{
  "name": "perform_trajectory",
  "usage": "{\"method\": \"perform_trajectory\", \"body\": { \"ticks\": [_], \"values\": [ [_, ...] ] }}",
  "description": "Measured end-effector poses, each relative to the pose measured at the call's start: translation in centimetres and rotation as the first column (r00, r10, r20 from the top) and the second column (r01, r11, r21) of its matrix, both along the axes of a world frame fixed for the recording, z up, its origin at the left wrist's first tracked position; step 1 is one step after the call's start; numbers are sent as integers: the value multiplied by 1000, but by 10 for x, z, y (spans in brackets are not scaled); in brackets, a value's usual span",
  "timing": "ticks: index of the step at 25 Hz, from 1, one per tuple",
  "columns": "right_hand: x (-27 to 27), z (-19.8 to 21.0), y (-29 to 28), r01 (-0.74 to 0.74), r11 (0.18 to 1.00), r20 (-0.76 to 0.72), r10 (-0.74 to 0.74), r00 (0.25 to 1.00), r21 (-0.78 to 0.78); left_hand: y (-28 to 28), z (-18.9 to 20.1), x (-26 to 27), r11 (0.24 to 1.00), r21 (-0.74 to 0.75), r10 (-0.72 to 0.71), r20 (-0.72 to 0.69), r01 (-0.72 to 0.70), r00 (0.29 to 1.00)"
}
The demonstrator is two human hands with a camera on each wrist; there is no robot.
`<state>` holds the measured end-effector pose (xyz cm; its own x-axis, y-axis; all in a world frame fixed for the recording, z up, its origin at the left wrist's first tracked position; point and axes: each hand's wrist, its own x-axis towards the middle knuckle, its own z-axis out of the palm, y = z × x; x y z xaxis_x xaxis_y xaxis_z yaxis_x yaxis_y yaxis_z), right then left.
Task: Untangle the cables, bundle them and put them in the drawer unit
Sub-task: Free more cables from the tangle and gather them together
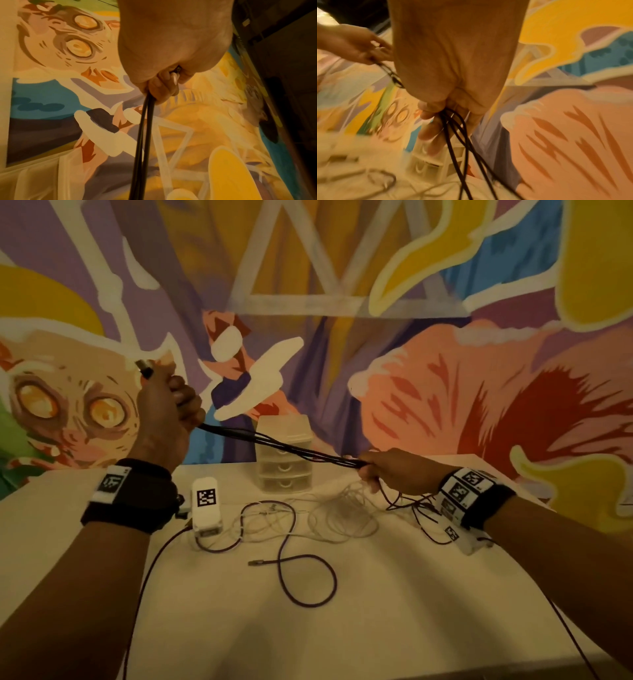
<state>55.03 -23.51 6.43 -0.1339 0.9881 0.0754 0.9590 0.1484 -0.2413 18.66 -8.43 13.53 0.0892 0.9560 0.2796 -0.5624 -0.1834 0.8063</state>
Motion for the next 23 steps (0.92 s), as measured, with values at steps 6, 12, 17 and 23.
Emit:
{"method": "perform_trajectory", "body": {
  "ticks": [6, 12, 17, 23],
  "values": [
    [38, 17, -5, 287, 952, 277, -306, 911, 110, -26, -37, 45, 979, -101, -175, 40, 178, 984],
    [70, 74, -20, 374, 779, 402, -594, 697, 503, -29, -85, 83, 889, -297, -321, 136, 348, 937],
    [17, -32, -55, 387, 502, 455, 15, 890, -773, -25, -137, 79, 837, -446, -353, 4, 317, 936],
    [-81, -24, -3, 28, 940, -86, -61, 994, -341, -26, -153, 71, 806, -494, -308, 121, 326, 944]
  ]
}}
